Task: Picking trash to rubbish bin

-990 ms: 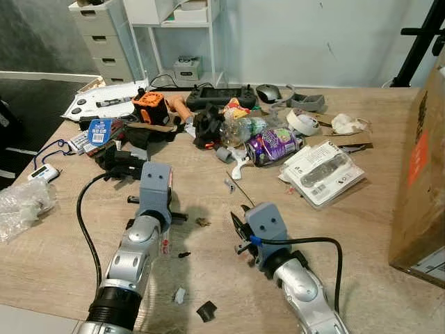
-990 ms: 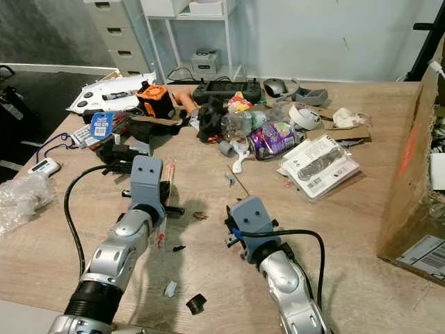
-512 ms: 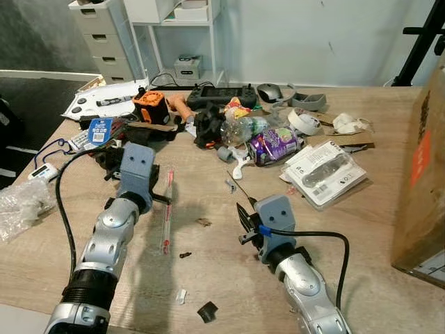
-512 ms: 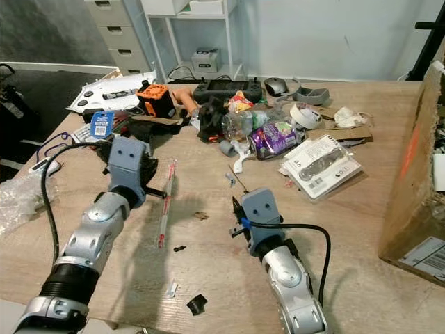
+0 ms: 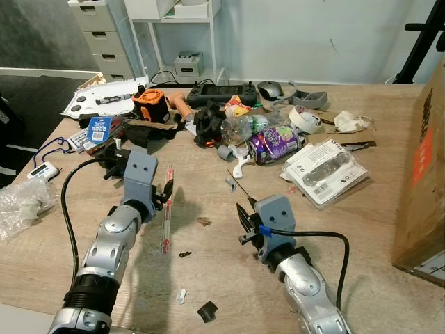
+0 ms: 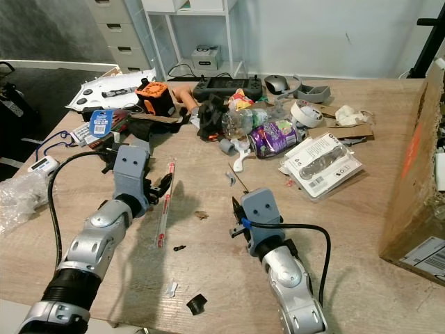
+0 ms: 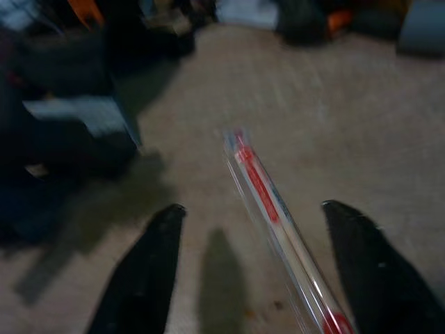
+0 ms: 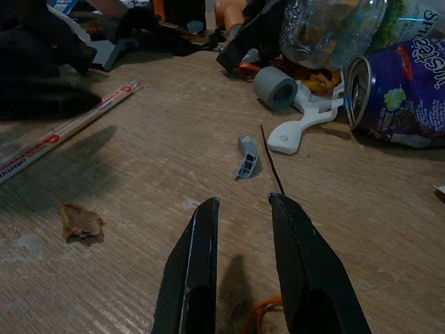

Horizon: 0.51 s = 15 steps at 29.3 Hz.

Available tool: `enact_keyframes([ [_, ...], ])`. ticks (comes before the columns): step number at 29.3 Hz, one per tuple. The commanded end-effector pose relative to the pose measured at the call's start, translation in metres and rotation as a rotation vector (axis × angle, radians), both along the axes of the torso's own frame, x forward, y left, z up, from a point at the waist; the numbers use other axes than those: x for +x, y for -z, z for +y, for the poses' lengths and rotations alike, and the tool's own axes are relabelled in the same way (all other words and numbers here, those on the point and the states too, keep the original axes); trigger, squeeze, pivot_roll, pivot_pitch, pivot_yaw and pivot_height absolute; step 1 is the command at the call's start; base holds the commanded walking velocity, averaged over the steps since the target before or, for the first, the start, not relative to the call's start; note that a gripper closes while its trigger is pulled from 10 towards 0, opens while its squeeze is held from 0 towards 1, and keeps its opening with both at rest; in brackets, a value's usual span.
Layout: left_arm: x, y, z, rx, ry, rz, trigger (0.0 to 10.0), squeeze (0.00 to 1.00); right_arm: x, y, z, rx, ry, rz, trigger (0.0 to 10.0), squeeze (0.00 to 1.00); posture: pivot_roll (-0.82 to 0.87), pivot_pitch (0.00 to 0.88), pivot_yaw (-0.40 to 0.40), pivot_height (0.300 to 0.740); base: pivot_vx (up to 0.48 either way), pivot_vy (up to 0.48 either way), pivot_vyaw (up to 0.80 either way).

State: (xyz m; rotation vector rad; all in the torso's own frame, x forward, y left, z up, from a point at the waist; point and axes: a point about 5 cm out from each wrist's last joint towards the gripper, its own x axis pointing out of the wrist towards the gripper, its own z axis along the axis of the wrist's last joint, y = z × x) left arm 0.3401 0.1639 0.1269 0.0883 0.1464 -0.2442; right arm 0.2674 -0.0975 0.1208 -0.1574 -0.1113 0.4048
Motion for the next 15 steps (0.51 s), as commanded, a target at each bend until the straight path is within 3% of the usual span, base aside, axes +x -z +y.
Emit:
enact_keyframes([
  [1, -0.005, 0.008, 0.006, -0.02, -0.001, 0.062, 10.0, 1.0, -0.003, 0.006, 0.002, -0.004, -0.005, 0.026, 10.0, 0.0, -0.17, 0.173, 0.169, 0.74, 0.0, 0.0, 0.0],
  [6, -0.009, 0.015, 0.001, -0.005, 0.021, 0.113, 10.0, 1.0, -0.003, 0.007, 0.002, -0.012, -0.009, 0.028, 10.0, 0.0, -0.17, 0.173, 0.169, 0.74, 0.0, 0.0, 0.0],
  [10, -0.011, 0.025, 0.005, 0.115, 0.008, 0.161, 10.0, 1.0, -0.003, 0.007, 0.002, -0.019, -0.011, 0.03, 10.0, 0.0, -0.17, 0.173, 0.169, 0.74, 0.0, 0.0, 0.0],
  [13, -0.013, 0.031, 0.009, 0.158, -0.013, 0.222, 10.0, 1.0, -0.003, 0.007, 0.001, -0.022, -0.011, 0.032, 10.0, 0.0, -0.17, 0.173, 0.169, 0.74, 0.0, 0.0, 0.0],
  [14, -0.015, 0.036, 0.011, 0.166, -0.025, 0.273, 10.0, 0.0, -0.004, 0.007, 0.001, -0.023, -0.011, 0.032, 10.0, 0.0, -0.17, 0.177, 0.171, 0.74, 0.0, 0.0, 0.0],
  [15, -0.017, 0.04, 0.013, 0.168, -0.03, 0.317, 10.0, 0.0, -0.004, 0.007, 0.001, -0.024, -0.011, 0.033, 10.0, 0.0, -0.17, 0.177, 0.171, 0.74, 0.0, 0.0, 0.0],
])
